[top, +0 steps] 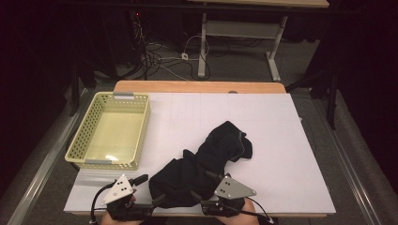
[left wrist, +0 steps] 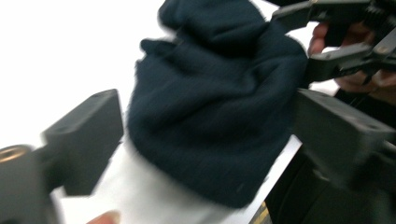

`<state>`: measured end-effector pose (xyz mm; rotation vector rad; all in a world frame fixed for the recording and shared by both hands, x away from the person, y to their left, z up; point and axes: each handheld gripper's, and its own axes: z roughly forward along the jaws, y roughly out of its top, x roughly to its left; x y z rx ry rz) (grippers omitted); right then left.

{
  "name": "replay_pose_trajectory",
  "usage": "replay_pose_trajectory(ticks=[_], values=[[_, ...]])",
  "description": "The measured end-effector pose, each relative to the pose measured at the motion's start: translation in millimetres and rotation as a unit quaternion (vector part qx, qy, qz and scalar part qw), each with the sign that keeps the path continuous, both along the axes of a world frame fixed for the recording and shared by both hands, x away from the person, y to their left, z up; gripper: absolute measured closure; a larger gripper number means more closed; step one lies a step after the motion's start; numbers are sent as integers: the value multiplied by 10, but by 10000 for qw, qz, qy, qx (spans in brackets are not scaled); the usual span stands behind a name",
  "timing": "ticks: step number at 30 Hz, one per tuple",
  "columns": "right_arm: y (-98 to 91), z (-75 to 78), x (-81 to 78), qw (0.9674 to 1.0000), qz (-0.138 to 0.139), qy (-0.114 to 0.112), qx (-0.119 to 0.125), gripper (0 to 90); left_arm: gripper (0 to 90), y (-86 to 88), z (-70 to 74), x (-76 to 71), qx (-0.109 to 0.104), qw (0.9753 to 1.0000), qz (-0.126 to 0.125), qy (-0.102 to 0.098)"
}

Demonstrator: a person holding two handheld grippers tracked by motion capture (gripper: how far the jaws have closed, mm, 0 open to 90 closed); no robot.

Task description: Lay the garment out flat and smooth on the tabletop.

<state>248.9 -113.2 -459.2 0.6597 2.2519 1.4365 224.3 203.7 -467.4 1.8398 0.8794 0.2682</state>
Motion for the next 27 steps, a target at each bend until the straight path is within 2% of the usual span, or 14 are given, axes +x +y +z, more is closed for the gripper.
replay_pose_trajectory(ticks=[3,5,6,7,9,10,11,15,18,21,22,23,24,27], values=[[75,-15,47,9999,39,90,-65,263,17,56,-29,-1,-23,9999,73,81],[141,-59,91,9993,61,256,-277,259,0,94,-42,1,-34,9999,122,86],[185,-141,122,9977,78,370,-564,278,0,105,-46,6,-39,9999,140,80],[185,-141,122,9977,78,370,-564,278,0,113,-51,15,-34,9999,138,76],[202,-217,77,9957,32,-2,-922,482,0,104,-73,50,-47,9999,52,96],[202,-217,77,9957,32,-2,-922,482,0,104,-73,50,-47,9999,52,96],[182,-198,63,9952,72,17,-972,616,0,92,-80,62,-54,9999,24,121],[108,-165,32,9963,81,26,-854,670,0,13,-92,119,-101,9997,-141,148],[-164,6,-8,9991,-96,-154,-383,672,0,-59,-80,153,-107,9996,-251,108],[-376,86,-12,9991,-323,-221,-187,668,0,-121,-63,181,-93,9994,-322,27],[-615,126,-4,9981,-580,-203,-58,662,0,-142,-57,195,-98,9994,-345,12],[-615,126,-4,9981,-580,-203,-58,662,0,-161,-52,210,-136,9992,-368,12],[-858,124,5,9962,-854,-194,8,657,0,-205,-53,237,-177,9990,-407,19],[-1216,70,25,9912,-1323,-92,-3,649,0,-290,-64,281,-102,9987,-501,34]])
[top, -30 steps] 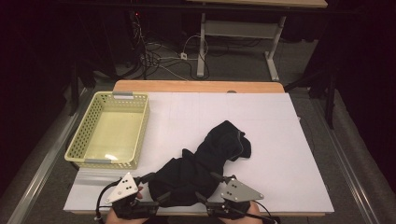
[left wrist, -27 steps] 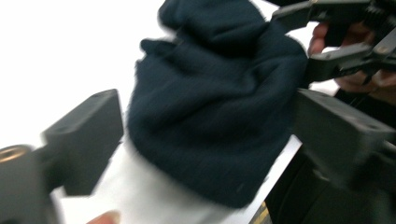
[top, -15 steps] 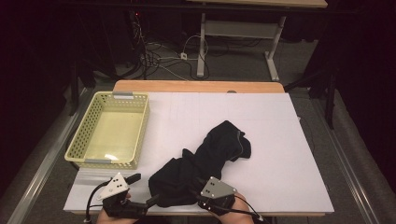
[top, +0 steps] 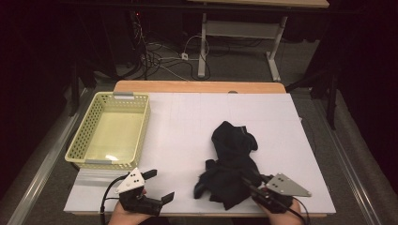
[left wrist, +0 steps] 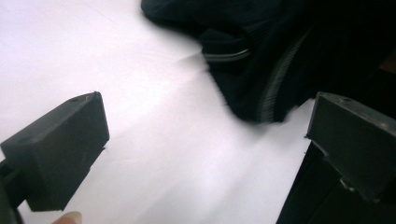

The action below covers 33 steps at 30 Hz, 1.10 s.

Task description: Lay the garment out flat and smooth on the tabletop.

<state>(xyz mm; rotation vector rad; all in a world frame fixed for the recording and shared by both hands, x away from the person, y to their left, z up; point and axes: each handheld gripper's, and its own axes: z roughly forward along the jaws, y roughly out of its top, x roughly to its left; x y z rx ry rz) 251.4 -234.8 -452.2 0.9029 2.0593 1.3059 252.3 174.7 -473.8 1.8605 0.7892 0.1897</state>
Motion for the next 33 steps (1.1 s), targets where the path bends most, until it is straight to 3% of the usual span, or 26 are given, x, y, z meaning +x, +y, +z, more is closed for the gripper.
replay_pose_trajectory(ticks=[4,7,11,15,17,21,25,26,28,30,33], values=[[-384,-85,1,9984,-505,210,105,621,0,-104,-2,62,55,9999,-98,-85],[-493,-113,-55,9973,-631,301,213,588,0,-143,-17,101,118,9998,-155,-106],[-450,-63,-157,9978,-607,203,145,530,0,-178,-67,209,223,9996,-94,-121],[-406,57,-244,9979,-567,78,301,494,0,-168,-96,280,281,9995,50,-99],[-364,182,-297,9977,-489,-146,441,490,0,-163,-100,280,275,9995,65,-125],[-234,310,-443,9986,-217,-296,384,482,0,-145,-86,287,34,9999,82,-111],[-71,365,-569,9990,26,-357,264,459,0,-142,-62,307,0,9996,179,-219],[72,346,-602,9992,205,-284,193,446,0,-146,-74,330,94,9996,167,-189],[142,311,-604,9992,294,-208,179,441,0,-144,-93,340,134,9995,196,-201],[277,189,-599,9992,398,74,59,415,0,-121,-124,352,86,9994,285,-183],[490,-48,-599,9956,567,586,-471,295,0,-124,-126,346,41,9996,131,-261]])
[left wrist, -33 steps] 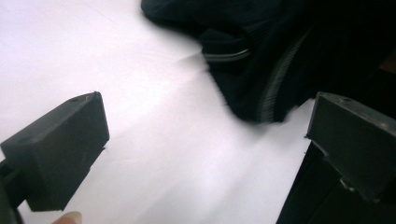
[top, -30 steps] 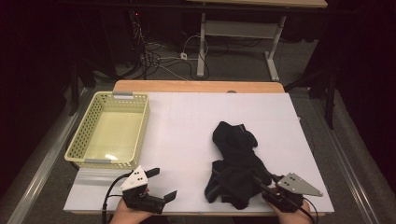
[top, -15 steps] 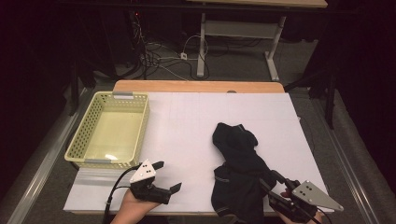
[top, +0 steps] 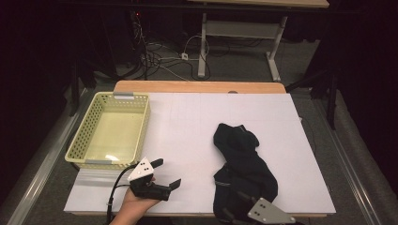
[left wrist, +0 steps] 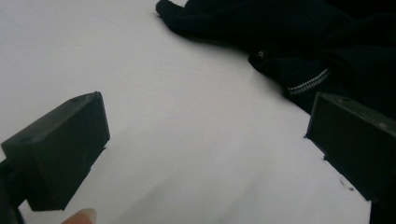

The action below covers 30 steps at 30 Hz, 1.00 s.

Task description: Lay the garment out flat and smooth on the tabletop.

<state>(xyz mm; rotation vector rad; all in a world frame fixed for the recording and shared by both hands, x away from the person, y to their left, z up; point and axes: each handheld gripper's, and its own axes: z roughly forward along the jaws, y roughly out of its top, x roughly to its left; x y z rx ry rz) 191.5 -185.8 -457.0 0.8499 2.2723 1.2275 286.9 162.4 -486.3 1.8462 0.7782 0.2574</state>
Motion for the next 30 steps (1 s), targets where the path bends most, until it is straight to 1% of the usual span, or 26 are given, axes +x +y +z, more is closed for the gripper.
replay_pose_trajectory(ticks=[2,3,4,5,6,7,8,9,10,11,12,13,14,15,16,18,19,20,21,22,23,24,27,28,29,30], values=[[77,-92,23,9993,-16,230,-297,226,0,-4,0,-14,-1,10000,-60,-36],[77,-92,23,9993,-16,230,-297,226,0,-4,0,-14,-1,10000,-60,-36],[125,-187,56,9976,-108,315,-605,202,0,-6,-1,-18,0,10000,-61,-43],[149,-236,74,9965,-159,379,-726,183,0,-9,-2,-25,0,9999,-68,-75],[149,-236,74,9965,-159,379,-726,183,0,-9,-2,-25,0,9999,-68,-75],[172,-274,86,9955,-195,369,-852,178,0,-12,-2,-31,7,9999,-81,-99],[229,-305,84,9924,-237,232,-1185,192,0,-11,-2,-35,8,9999,-107,-121],[229,-305,84,9924,-237,232,-1185,192,0,-9,-3,-35,6,9998,-126,-131],[269,-326,69,9880,-267,49,-1520,244,0,-5,-4,-32,-13,9999,-124,-108],[269,-326,69,9880,-267,49,-1520,244,0,-5,-4,-32,-13,9999,-124,-108],[277,-332,61,9873,-253,3,-1569,262,0,-5,-4,-31,-18,9999,-125,-108],[279,-328,53,9867,-266,6,-1601,285,0,-6,-4,-32,-10,9999,-129,-111],[256,-316,53,9870,-226,6,-1591,330,8,-13,-4,-28,9,9998,-143,-102],[240,-313,54,9874,-195,1,-1568,350,8,-13,-4,-28,9,9998,-143,-102],[228,-311,50,9880,-172,-7,-1536,371,8,-16,-4,-20,26,9999,-124,-60],[197,-305,43,9886,-114,-33,-1503,425,9,-16,-4,-26,33,9999,-111,-90],[197,-305,43,9886,-114,-33,-1503,425,10,-16,-4,-26,33,9999,-111,-90],[176,-282,53,9894,-119,46,-1450,472,20,-19,-4,-37,34,9998,-109,-134],[163,-268,59,9899,-118,104,-1409,506,23,-19,-4,-37,34,9998,-109,-134],[142,-255,60,9910,-153,62,-1328,690,23,-19,-5,-39,28,9999,-98,-129],[110,-249,67,9902,-304,-63,-1363,697,23,-19,-5,-39,28,9999,-98,-129],[80,-254,84,9918,-258,-18,-1250,702,26,-17,-4,-41,22,9999,-89,-135],[68,-250,84,9922,-219,-24,-1223,726,34,-19,-5,-46,31,9999,-85,-143],[80,-242,72,9920,-205,-68,-1244,758,34,-21,-4,-46,27,9999,-87,-143],[88,-223,53,9917,-134,-203,-1260,811,35,-22,-4,-43,36,9999,-95,-131],[85,-192,36,9923,-81,-278,-1206,819,34,-22,-4,-37,35,9999,-100,-112]])
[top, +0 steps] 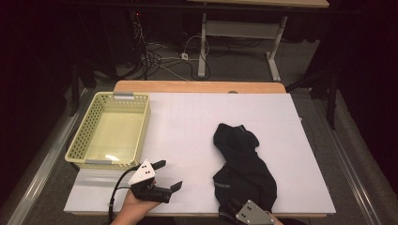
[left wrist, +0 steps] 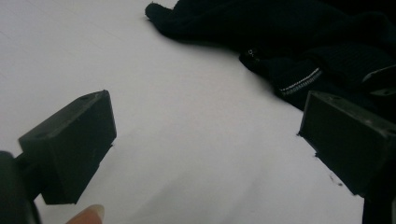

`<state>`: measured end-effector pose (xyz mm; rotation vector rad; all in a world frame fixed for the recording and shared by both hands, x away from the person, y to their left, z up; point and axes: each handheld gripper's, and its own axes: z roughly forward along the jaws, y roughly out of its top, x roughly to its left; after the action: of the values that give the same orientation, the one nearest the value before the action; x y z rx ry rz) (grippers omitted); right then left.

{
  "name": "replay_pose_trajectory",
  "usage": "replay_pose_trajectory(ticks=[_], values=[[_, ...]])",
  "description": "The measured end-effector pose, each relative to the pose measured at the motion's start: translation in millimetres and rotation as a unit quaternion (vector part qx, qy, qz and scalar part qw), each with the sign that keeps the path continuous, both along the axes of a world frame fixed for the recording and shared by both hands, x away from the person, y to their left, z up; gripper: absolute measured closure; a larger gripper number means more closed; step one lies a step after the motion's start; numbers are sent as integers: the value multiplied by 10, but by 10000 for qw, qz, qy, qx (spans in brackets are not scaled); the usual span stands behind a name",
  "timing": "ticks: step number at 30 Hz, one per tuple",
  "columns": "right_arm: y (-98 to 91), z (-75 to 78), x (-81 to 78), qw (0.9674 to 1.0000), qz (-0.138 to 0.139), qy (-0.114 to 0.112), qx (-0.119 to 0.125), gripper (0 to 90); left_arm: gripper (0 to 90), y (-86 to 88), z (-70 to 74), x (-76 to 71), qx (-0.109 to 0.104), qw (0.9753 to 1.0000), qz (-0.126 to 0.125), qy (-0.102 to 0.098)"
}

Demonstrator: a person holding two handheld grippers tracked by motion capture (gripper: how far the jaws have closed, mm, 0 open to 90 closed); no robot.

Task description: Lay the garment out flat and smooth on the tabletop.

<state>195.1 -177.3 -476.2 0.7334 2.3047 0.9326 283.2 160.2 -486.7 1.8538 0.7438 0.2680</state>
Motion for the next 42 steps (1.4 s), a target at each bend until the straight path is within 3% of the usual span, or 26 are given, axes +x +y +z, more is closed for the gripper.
replay_pose_trajectory(ticks=[2,6,9,11,17,21,24,25,27,29,31,34,35,36,37,39,40,41,42], values=[[-49,90,-42,9993,25,-93,357,825,34,0,0,9,8,10000,-7,38],[-196,375,-146,9944,-153,-693,784,827,34,-14,1,21,66,9999,-47,86],[-401,558,-156,9854,-513,-1161,1138,826,34,-15,2,20,82,9999,-56,82],[-588,624,-125,9784,-827,-1321,1355,826,34,-16,1,19,83,9999,-54,77],[-1216,557,70,9614,-1776,-1412,1557,826,35,-15,2,22,81,9999,-66,88],[-1598,367,191,9510,-2415,-1229,1489,825,35,-15,2,22,81,9999,-67,88],[-1838,241,245,9401,-2895,-1082,1440,825,36,-15,1,19,81,9999,-68,72],[-1894,203,253,9380,-2994,-1007,1429,824,38,-15,1,19,80,9999,-68,70],[-1932,110,273,9398,-3012,-802,1401,808,38,-15,1,20,82,9999,-63,80],[-1888,123,279,9437,-2886,-768,1424,737,38,-17,2,20,91,9999,-59,80],[-1833,179,272,9453,-2770,-797,1528,648,46,-19,3,20,101,9999,-63,78],[-1748,252,244,9485,-2588,-866,1608,567,49,-79,16,-17,376,9993,40,-66],[-1717,270,233,9493,-2542,-881,1628,551,52,-115,27,-35,534,9986,34,-23],[-1717,270,233,9493,-2542,-881,1628,551,65,-115,27,-35,534,9986,34,-23],[-1655,295,218,9518,-2399,-863,1704,525,67,-235,34,-69,645,9975,-201,199],[-1590,321,200,9555,-2270,-875,1666,516,82,-317,37,-103,691,9968,-293,258],[-1562,336,188,9571,-2213,-891,1647,512,116,-520,47,-167,775,9946,-555,401],[-1542,351,176,9583,-2141,-925,1650,510,134,-520,47,-167,775,9946,-555,401],[-1521,367,163,9591,-2094,-945,1655,507,155,-630,56,-191,707,9938,-702,493]])
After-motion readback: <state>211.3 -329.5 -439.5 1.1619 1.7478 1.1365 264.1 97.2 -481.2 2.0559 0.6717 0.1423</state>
